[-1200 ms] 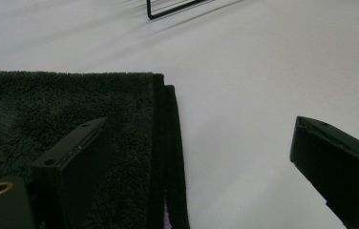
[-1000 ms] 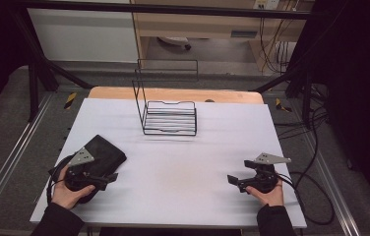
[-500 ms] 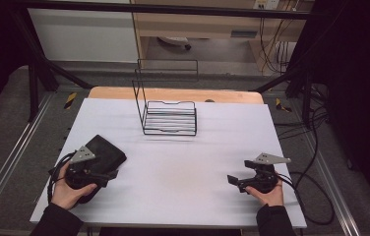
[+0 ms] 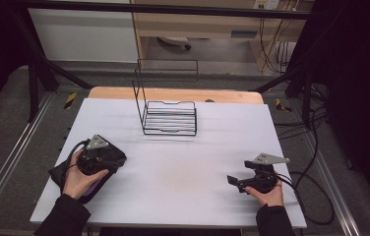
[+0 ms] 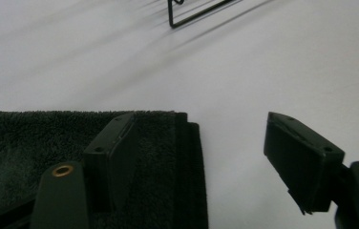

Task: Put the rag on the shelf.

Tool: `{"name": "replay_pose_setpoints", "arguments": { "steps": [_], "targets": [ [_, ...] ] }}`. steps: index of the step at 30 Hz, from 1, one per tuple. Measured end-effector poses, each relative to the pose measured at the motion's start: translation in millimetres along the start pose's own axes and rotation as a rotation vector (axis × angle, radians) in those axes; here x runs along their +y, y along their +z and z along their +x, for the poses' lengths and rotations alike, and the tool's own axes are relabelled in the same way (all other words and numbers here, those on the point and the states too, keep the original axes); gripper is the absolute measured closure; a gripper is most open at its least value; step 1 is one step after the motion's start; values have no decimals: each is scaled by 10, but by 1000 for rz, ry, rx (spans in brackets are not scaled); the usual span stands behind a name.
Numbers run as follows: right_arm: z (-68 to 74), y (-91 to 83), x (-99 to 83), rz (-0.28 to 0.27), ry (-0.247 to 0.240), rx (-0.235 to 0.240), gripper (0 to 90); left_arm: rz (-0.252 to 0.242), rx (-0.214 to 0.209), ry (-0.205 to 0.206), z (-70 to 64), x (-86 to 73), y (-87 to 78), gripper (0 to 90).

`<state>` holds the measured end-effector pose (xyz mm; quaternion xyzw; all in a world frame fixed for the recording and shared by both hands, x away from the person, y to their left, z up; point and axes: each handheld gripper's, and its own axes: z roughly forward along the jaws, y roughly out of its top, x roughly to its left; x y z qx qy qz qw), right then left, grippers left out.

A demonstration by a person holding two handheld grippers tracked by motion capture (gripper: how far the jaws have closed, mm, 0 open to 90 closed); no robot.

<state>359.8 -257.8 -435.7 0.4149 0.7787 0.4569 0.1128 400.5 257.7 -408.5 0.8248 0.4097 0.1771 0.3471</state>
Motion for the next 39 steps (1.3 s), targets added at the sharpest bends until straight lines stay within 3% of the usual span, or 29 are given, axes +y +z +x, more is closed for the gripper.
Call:
{"name": "replay_pose_setpoints", "arguments": {
  "steps": [2,9,19,24,30,36,39],
  "targets": [
    [-2,0,1,1,-1,-1,13,42,30,3,33,-8,119,306],
    [0,12,-1,6,-1,-3,14,80,58,9,81,-57,249,399],
    [-1,20,-1,5,-1,-1,15,93,99,49,63,-94,339,469],
    [1,21,0,2,-3,0,17,93,118,40,73,-88,347,569],
    [3,16,1,0,0,4,25,92,123,41,113,-84,336,743],
    [1,16,3,-3,-2,8,30,77,94,6,158,-84,303,786],
    [-2,16,5,-5,-5,10,31,45,68,-22,187,-89,258,795]
  ]
}}
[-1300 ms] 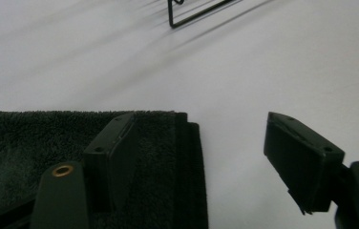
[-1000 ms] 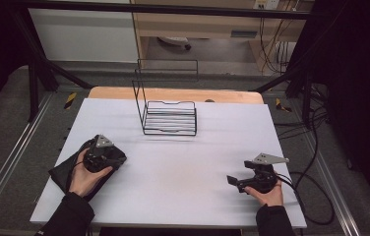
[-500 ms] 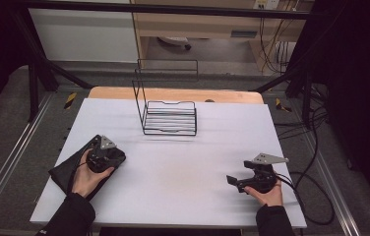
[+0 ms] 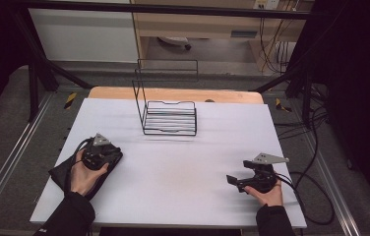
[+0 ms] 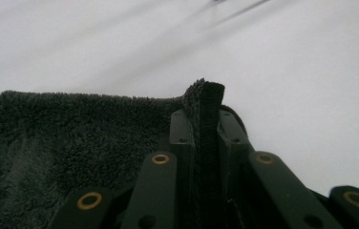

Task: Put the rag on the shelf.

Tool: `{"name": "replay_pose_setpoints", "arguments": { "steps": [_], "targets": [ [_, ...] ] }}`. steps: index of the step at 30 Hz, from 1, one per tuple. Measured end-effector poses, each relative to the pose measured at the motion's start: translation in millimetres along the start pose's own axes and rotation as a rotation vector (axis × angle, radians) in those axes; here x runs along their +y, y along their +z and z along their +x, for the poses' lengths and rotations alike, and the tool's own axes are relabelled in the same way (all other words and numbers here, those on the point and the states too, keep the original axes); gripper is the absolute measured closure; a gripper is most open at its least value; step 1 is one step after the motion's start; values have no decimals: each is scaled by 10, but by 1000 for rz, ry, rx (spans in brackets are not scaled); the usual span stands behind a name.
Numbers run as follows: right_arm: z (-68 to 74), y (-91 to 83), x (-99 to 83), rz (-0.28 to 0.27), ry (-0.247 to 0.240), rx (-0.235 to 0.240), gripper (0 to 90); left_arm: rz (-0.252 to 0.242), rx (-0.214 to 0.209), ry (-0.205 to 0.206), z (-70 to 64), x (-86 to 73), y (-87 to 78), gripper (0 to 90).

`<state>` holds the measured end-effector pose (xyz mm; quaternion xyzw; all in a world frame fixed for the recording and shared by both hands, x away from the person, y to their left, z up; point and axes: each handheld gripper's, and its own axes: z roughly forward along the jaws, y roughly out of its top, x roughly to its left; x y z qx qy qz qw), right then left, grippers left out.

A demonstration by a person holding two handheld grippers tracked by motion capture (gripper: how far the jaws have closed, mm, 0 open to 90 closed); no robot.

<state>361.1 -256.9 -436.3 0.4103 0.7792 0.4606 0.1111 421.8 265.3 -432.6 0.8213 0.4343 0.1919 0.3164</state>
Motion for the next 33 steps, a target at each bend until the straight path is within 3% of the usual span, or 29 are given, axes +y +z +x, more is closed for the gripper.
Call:
{"name": "replay_pose_setpoints", "arguments": {
  "steps": [15,27,33],
  "targets": [
    [6,2,5,-3,-1,2,36,-84,-56,75,-104,73,-269,803],
    [7,-1,9,-5,-6,3,38,-95,-154,119,-412,175,-315,803],
    [8,1,9,-5,-6,-1,39,-93,-193,110,-635,263,-281,802]
  ]
}}
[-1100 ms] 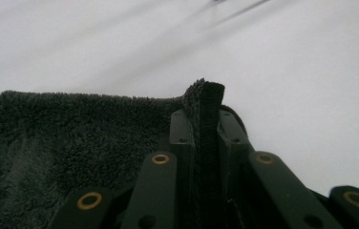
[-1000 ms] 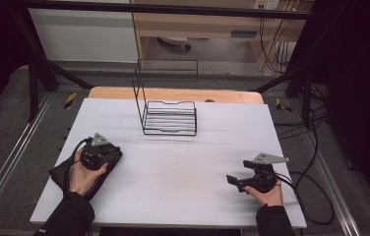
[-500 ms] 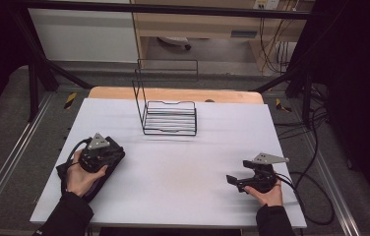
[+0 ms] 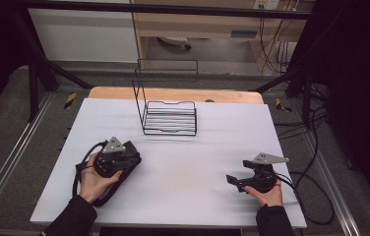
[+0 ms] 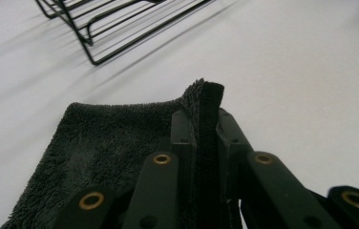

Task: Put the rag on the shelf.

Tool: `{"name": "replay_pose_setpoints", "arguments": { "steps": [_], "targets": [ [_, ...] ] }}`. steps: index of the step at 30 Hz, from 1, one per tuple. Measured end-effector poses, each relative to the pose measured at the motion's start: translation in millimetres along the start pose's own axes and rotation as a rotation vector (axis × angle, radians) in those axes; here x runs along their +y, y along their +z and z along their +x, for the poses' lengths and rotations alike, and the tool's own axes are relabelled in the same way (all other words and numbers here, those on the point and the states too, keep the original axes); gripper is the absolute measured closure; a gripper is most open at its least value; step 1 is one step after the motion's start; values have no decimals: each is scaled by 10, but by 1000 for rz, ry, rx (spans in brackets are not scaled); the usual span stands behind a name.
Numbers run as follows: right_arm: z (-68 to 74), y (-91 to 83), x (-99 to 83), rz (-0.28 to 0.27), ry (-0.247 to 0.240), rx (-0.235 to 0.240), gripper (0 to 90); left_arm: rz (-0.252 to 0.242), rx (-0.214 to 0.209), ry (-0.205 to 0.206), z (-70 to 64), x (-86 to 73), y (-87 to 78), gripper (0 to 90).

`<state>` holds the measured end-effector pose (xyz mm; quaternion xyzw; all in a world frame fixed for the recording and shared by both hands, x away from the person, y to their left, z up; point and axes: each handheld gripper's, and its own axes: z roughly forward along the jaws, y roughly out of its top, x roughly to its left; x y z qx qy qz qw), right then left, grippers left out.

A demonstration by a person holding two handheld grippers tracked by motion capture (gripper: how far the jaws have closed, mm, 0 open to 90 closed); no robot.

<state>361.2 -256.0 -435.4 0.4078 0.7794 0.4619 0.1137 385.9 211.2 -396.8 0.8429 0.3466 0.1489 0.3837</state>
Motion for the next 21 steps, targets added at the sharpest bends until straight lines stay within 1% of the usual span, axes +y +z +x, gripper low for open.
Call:
{"name": "replay_pose_setpoints", "arguments": {
  "steps": [4,10,13,17,21],
  "targets": [
    [1,1,0,0,0,-1,39,8,-8,-15,-90,54,73,801],
    [1,6,-1,-1,0,-2,40,32,-3,-10,-219,152,185,801],
    [3,8,-4,3,-2,-3,40,29,-4,-15,-273,226,235,800],
    [5,6,-4,2,0,-3,40,29,-16,-8,-364,339,309,799],
    [6,7,-4,1,-1,-2,40,30,-28,-18,-421,414,415,797]
  ]
}}
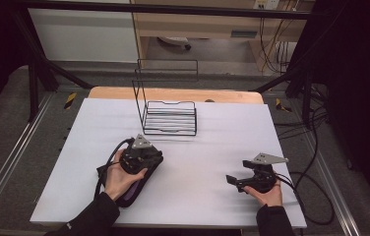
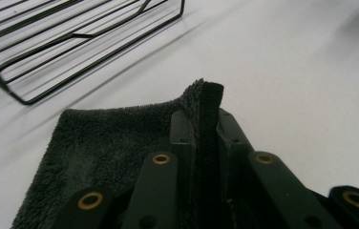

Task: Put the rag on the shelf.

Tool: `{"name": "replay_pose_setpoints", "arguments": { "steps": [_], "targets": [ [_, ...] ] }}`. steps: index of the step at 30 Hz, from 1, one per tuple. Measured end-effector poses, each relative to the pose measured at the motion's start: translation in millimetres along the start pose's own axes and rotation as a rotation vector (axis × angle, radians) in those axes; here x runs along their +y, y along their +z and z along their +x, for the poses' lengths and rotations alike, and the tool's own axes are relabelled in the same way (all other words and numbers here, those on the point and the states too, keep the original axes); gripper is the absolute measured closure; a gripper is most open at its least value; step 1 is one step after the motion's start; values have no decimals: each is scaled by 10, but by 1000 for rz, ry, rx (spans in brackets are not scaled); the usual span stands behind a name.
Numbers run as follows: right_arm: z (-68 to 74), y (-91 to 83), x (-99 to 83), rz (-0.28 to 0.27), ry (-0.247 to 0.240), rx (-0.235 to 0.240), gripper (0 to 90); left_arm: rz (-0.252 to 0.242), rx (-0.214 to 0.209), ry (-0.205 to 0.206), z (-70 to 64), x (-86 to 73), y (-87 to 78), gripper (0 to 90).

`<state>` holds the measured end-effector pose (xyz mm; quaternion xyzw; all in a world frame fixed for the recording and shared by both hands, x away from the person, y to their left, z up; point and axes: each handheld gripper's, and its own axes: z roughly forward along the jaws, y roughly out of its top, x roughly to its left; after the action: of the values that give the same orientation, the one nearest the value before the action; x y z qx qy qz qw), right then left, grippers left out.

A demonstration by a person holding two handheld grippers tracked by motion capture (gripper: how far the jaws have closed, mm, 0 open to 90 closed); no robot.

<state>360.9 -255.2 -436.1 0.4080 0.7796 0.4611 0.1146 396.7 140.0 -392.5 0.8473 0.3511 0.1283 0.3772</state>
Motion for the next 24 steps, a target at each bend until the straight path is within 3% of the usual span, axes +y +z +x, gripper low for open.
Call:
{"name": "replay_pose_setpoints", "arguments": {
  "steps": [7,12,14,19,24],
  "targets": [
    [3,8,1,-1,1,-3,47,45,-18,-24,-10,-19,289,787],
    [15,19,12,-1,-10,-7,51,53,-58,-34,17,-57,343,708],
    [50,30,26,-3,-8,-5,62,36,-62,-40,19,-54,300,591],
    [130,76,60,-11,-16,3,89,-10,-59,-27,81,-70,42,487],
    [268,162,131,-22,-9,3,128,16,-27,-23,193,-229,-244,445]
  ]
}}
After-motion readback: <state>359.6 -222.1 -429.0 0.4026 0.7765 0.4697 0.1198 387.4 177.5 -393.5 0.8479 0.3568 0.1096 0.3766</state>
